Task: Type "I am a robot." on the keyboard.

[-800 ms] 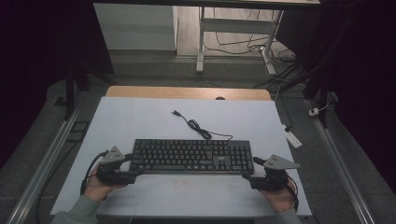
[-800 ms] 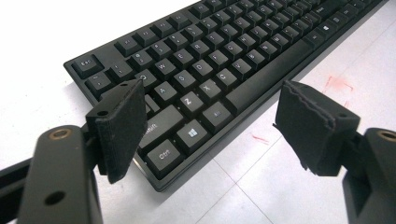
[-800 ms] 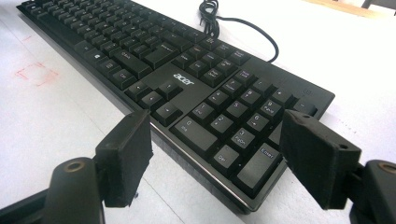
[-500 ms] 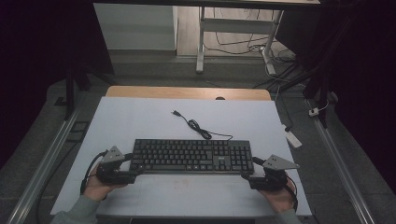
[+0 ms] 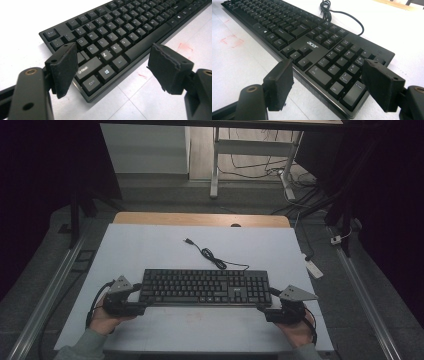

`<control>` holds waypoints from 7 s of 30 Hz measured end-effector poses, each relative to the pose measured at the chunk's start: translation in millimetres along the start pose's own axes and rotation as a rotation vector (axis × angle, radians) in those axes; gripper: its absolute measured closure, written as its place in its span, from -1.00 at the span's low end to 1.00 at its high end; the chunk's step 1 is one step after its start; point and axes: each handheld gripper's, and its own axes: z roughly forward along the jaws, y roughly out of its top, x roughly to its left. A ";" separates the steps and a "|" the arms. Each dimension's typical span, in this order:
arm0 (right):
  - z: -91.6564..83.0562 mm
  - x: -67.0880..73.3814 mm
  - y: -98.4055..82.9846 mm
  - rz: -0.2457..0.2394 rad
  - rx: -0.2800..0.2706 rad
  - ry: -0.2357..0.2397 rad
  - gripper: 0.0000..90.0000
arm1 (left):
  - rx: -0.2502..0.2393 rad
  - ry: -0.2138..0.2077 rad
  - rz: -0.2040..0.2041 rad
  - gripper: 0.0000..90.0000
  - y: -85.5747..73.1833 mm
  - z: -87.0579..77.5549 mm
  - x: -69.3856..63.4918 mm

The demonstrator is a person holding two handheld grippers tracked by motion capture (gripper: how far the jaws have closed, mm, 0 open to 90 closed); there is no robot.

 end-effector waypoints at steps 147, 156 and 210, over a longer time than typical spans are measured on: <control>193.9 81.5 99.3 -0.140 0.167 0.238 0.99 | 0.155 0.030 -0.003 0.97 4.6 34.5 19.4; 186.8 80.4 101.7 -0.141 0.133 0.233 0.99 | 0.123 0.029 -0.004 0.95 6.5 29.0 17.9; 87.8 33.6 57.4 -0.048 0.088 0.138 0.16 | -0.003 -0.087 0.045 -0.26 27.7 23.2 -2.2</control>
